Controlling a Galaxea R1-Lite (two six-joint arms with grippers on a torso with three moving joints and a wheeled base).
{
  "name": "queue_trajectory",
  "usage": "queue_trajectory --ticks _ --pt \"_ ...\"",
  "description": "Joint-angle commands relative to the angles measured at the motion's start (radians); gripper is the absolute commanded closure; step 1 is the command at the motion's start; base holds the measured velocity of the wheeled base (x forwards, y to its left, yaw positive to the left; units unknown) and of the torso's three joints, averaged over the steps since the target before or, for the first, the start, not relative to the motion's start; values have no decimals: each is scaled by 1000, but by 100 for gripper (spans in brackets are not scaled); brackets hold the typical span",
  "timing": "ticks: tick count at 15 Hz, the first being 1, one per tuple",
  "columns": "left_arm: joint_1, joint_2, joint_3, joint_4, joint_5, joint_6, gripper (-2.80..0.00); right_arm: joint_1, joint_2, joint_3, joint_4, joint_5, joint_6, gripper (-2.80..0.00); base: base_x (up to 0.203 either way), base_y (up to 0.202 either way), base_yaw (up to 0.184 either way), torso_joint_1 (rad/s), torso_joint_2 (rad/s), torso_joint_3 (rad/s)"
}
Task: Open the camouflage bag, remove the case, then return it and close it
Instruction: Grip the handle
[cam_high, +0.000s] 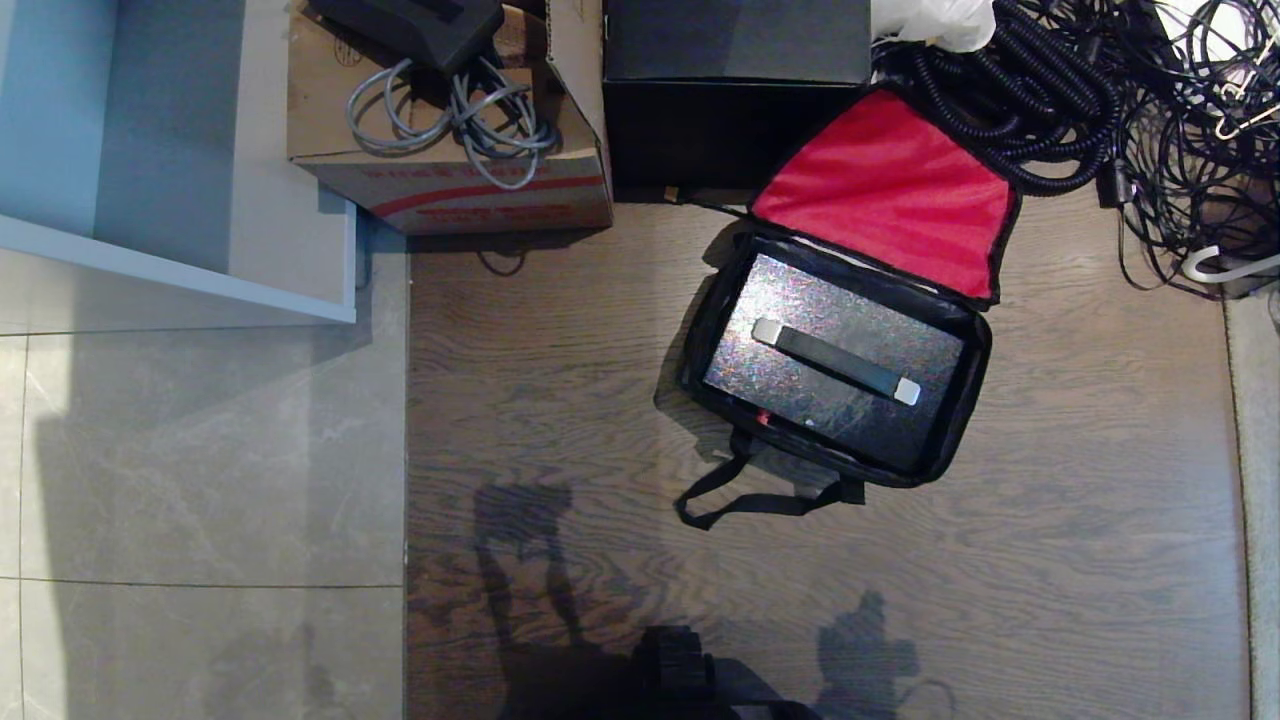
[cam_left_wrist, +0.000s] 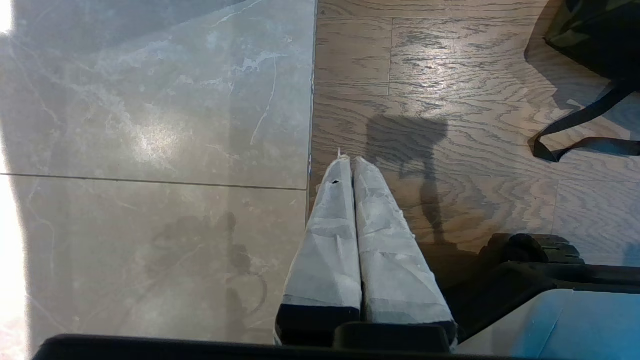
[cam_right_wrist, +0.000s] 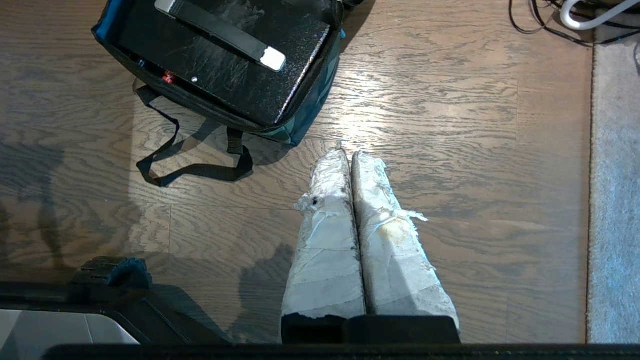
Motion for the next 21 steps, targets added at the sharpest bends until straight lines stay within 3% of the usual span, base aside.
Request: queue_trajectory --ticks 1,21 --pt "0 0 0 0 0 -1 0 0 1 40 -1 0 -1 0 0 0 0 0 0 0" --pt "0 0 0 0 0 -1 0 0 1 40 -1 0 -1 0 0 0 0 0 0 0"
